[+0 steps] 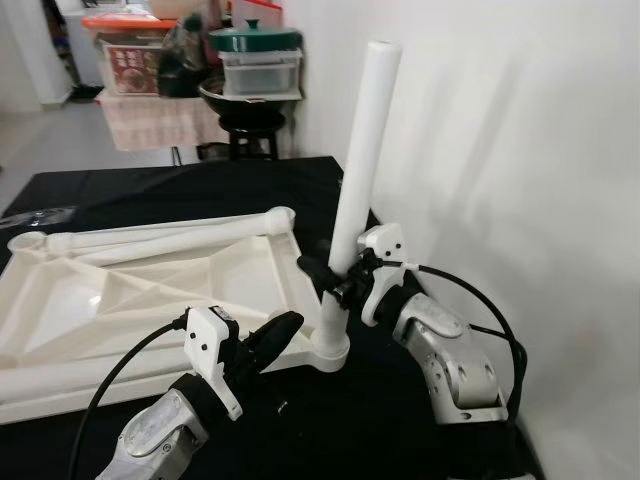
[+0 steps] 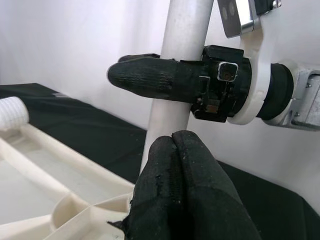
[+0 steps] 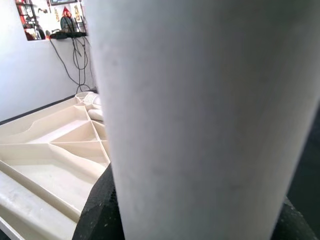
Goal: Building children table
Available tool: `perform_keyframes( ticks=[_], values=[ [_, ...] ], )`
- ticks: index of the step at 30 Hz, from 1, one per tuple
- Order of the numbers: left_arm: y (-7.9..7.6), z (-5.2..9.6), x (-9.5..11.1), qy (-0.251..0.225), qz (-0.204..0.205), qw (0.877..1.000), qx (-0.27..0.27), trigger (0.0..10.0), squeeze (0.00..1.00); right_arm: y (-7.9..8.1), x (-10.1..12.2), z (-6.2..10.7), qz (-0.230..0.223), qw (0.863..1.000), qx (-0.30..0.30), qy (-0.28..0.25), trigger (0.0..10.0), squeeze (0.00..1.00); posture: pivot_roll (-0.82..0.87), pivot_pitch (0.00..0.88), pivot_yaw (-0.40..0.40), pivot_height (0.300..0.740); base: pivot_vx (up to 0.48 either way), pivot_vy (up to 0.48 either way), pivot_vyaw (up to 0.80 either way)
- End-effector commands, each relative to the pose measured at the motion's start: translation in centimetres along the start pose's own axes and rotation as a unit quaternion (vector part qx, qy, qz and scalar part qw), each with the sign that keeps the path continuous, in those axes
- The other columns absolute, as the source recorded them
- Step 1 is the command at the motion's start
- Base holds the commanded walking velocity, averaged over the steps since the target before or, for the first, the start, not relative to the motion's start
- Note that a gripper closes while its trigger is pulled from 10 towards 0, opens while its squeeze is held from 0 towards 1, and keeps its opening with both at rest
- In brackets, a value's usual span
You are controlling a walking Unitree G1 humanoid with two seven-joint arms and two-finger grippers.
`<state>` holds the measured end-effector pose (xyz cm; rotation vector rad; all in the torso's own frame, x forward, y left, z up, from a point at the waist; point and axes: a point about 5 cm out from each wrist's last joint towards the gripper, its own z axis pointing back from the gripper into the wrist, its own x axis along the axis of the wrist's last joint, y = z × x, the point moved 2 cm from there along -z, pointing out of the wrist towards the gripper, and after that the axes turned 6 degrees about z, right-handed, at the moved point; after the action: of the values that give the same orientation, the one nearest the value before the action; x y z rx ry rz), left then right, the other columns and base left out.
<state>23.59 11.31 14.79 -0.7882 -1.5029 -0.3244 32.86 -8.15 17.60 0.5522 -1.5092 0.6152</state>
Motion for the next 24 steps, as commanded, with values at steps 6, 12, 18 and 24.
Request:
perform_keyframes(
  ticks=[6, 12, 18, 24],
  values=[
    [0.3, -0.2, -0.2, 0.013, -0.001, 1.0, -0.003, 10.0, 0.0, 0.1, -1.6, -0.3, -0.021, 0.996, 0.072, 0.041, 10.0, 0.0, -0.08, 0.0, -0.039, 0.74, 0.0, 0.0, 0.0],
    [0.2, -0.3, -0.4, 0.012, 0.0, 1.0, 0.0, 10.0, 0.0, -0.5, 2.0, -0.9, 0.026, 0.966, 0.257, -0.006, 10.0, 1.0, -0.07, 0.0, -0.049, 0.74, 0.0, 0.0, 0.0],
    [0.0, -0.4, -0.7, 0.014, 0.002, 1.0, -0.002, 10.0, 0.0, 0.5, 0.8, -0.5, 0.02, 0.924, 0.381, 0.035, 10.0, 0.84, -0.05, 0.0, -0.061, 0.74, 0.0, 0.0, 0.0],
    [-0.3, -0.3, -0.8, 0.015, 0.002, 1.0, -0.001, 10.0, 0.0, -0.4, -0.4, -1.0, 0.021, 0.894, 0.438, 0.092, 10.0, 0.0, -0.03, 0.0, -0.072, 0.74, 0.0, 0.0, 0.0]
  ],
)
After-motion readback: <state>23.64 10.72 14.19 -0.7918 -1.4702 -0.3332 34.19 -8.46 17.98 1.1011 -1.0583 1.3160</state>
